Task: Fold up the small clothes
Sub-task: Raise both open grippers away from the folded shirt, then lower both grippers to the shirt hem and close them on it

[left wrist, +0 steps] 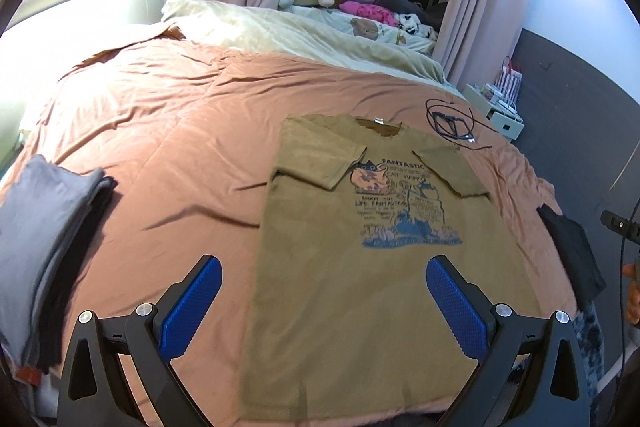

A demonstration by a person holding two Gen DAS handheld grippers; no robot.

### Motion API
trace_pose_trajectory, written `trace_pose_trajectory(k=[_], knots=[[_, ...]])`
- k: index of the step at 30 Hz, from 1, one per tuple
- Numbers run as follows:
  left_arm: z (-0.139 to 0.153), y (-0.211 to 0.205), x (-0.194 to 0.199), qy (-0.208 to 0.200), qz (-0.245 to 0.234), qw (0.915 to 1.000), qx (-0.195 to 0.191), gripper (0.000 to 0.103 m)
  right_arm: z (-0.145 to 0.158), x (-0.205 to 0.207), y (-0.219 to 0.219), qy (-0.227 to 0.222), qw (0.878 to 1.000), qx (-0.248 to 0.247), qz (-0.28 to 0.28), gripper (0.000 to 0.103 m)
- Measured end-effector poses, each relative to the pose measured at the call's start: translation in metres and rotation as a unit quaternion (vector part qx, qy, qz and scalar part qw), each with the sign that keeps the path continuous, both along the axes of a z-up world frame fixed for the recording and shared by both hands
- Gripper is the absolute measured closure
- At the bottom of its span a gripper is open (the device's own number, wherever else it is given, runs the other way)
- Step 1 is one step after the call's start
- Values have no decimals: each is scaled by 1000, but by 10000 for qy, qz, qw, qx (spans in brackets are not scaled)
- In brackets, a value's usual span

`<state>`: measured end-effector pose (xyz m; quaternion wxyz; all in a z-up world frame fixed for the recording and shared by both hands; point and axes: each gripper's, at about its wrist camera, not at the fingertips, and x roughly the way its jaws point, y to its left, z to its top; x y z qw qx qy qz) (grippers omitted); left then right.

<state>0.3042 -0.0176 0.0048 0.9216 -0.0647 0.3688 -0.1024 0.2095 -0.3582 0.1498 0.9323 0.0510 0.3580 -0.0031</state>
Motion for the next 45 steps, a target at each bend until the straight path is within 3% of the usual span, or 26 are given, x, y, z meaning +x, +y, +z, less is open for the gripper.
trace_pose_trajectory(k=[13,26,29,31,40,45], knots=[[-17,43,-76,-219,89,9997,-32,0,-32,-84,-15,-265,9996,29,17,0],[-52,74,-114,-165,129,9995,-247,1,-77,-120,-31,-245,9993,241,-121,0],[-62,79,-118,-96,146,9992,-365,2,-87,-124,-34,-183,9990,400,-108,7],[-70,82,-119,0,186,9988,-448,9,-96,-124,-40,-83,9981,597,-113,16],[-112,87,-89,544,290,9943,-867,36,-138,-109,-85,219,9900,1329,-424,36],[-137,78,-70,815,302,9923,-883,39,-158,-95,-109,306,9826,1759,-510,42]])
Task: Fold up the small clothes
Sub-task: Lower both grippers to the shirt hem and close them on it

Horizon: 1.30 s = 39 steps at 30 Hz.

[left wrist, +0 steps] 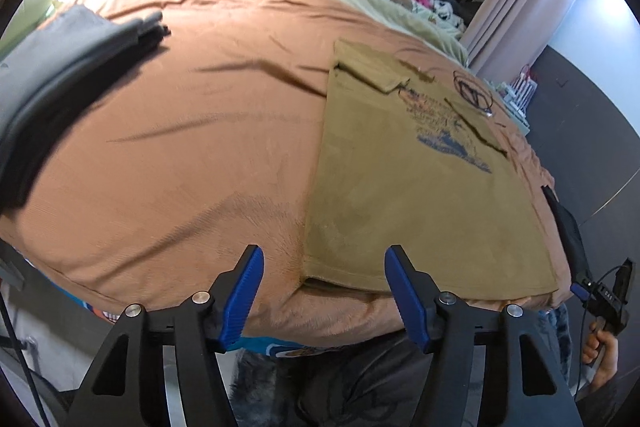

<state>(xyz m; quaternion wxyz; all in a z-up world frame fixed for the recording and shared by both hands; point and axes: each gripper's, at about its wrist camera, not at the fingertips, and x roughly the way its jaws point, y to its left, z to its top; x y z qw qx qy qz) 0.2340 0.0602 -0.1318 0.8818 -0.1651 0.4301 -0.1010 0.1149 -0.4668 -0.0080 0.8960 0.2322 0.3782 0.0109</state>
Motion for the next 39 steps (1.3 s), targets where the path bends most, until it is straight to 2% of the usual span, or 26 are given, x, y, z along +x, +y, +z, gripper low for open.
trace_pose_trajectory(k=[4,9,15,17,19,20,23,25,27,28,30,33,34,36,39], knots=[[-20,-5,14,278,12,9996,-49,45,-16,10,-14,56,9994,332,-46,49],[-39,-11,27,551,21,9984,-122,46,-37,14,-30,66,9964,842,-17,54],[-43,-12,31,622,84,9979,-171,46,-56,20,-44,40,9912,1319,130,55],[-44,-10,32,645,155,9974,-278,46,-59,22,-50,-69,9878,1548,120,59],[-45,-9,30,653,191,9971,-342,46,-63,17,-51,-120,9847,1731,164,72],[-45,-8,28,667,210,9967,-411,46,-64,18,-51,-143,9835,1793,206,74],[-46,-7,25,666,245,9962,-510,47,-72,24,-45,-160,9839,1753,306,81],[-46,-5,23,662,330,9958,-543,52,-76,25,-48,-134,9852,1688,267,94],[-47,-4,22,668,401,9953,-580,58,-77,24,-53,-163,9847,1724,180,101],[-47,-4,22,682,435,9950,-587,66,-76,21,-54,-204,9847,1724,141,102],[-49,-4,20,700,486,9945,-616,73,-71,17,-56,-270,9855,1677,28,102],[-49,-5,17,664,526,9943,-643,77,-65,9,-58,-347,9849,1693,-76,103],[-49,-5,17,669,555,9942,-633,87,-62,6,-57,-370,9853,1667,-96,103],[-49,-2,17,664,647,9935,-662,97,-58,3,-52,-405,9856,1633,-143,103],[-41,3,12,479,778,9935,-680,98,-52,-3,-44,-451,9854,1630,-184,103]])
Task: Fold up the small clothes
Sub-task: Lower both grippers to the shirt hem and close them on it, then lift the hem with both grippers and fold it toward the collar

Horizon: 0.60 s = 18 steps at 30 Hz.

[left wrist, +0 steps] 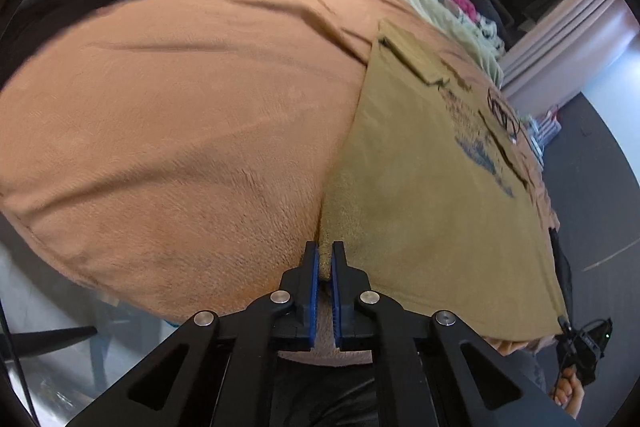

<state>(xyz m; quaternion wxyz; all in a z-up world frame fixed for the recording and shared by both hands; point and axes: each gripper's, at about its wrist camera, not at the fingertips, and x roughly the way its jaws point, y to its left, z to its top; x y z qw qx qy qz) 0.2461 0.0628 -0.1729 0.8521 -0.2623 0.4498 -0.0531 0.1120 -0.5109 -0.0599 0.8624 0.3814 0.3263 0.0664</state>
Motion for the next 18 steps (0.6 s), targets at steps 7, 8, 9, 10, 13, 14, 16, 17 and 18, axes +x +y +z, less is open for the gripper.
trace_pose_trajectory(k=[7,8,9,10,13,14,16,17,18], knots=[[38,9,-11,-453,98,9989,1,98,25,-13,19,-232,9996,-139,32,103],[45,11,-13,-529,107,9985,-6,98,28,-15,21,-272,9995,-159,45,103],[49,13,-15,-573,114,9983,-8,98,30,-17,22,-302,9994,-168,56,103],[53,14,-16,-611,120,9981,-13,98,34,-21,24,-339,9992,-186,68,103],[68,18,-23,-760,123,9970,-46,99,41,-28,30,-438,9987,-231,84,103],[73,20,-26,-817,115,9966,-59,99,44,-33,32,-473,9986,-236,89,103],[85,22,-33,-921,77,9957,-52,99,48,-43,31,-526,9983,-244,105,103],[89,23,-37,-960,63,9954,-36,99,51,-46,32,-544,9981,-247,116,103],[95,25,-43,-1002,48,9950,-23,99,55,-50,32,-574,9979,-256,131,103]])
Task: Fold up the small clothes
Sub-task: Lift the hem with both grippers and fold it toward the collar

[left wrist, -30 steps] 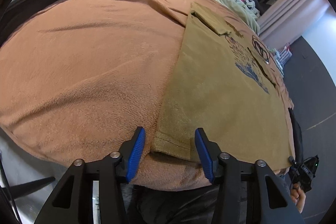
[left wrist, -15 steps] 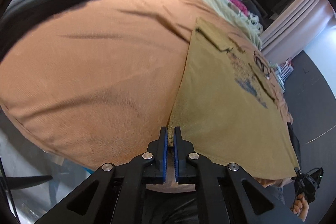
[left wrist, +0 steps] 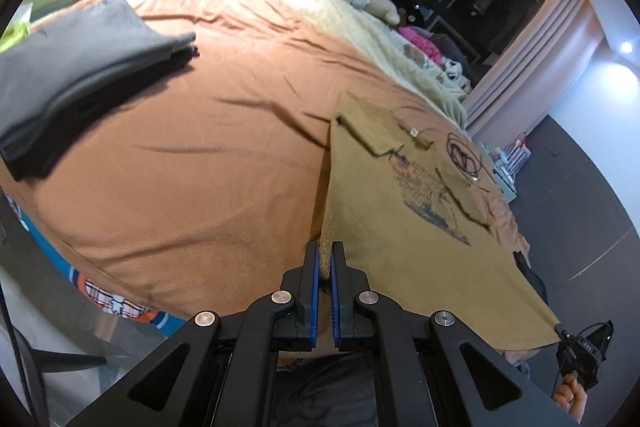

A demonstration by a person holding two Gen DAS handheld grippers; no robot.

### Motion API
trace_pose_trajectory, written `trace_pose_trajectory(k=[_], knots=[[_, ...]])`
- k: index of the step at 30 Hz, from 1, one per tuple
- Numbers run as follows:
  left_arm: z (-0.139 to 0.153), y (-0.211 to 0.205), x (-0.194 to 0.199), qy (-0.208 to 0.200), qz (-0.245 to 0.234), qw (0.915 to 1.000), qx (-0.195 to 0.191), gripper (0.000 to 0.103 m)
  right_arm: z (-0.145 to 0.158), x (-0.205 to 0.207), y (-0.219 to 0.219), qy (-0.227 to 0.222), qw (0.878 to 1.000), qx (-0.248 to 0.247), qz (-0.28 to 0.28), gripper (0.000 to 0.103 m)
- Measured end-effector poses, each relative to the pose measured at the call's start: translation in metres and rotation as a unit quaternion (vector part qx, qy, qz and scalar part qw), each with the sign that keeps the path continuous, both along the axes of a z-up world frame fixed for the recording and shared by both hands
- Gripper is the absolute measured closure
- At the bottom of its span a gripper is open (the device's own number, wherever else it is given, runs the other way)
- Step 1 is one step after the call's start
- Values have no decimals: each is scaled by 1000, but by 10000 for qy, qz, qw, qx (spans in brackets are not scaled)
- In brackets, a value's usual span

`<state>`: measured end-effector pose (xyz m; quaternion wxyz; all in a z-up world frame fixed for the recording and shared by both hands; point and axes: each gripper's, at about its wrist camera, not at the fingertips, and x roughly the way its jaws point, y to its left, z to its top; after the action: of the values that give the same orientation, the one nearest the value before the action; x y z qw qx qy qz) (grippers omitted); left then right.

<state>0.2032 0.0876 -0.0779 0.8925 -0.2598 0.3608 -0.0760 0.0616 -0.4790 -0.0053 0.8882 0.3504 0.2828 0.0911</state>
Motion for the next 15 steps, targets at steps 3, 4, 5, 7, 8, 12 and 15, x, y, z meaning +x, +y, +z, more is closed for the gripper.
trace_pose_trajectory(k=[3,4,5,7,8,12,15], knots=[[14,7,-17,-95,-10,9999,-30,99,7,-14,2,-67,10000,-44,42,103],[19,9,-22,-124,-19,9999,-40,99,10,-19,3,-102,9999,-55,61,103],[24,9,-29,-157,-32,9999,-37,99,11,-23,3,-130,9999,-54,74,103],[33,12,-44,-222,-56,9997,-6,99,16,-30,5,-194,9997,-49,113,103],[37,13,-50,-245,-62,9997,-6,99,18,-35,5,-230,9996,-70,135,103],[50,19,-79,-372,-60,9993,-6,99,23,-49,3,-329,9992,-108,206,103],[55,22,-97,-418,-56,9991,-23,99,22,-56,-3,-377,9989,51,289,103]])
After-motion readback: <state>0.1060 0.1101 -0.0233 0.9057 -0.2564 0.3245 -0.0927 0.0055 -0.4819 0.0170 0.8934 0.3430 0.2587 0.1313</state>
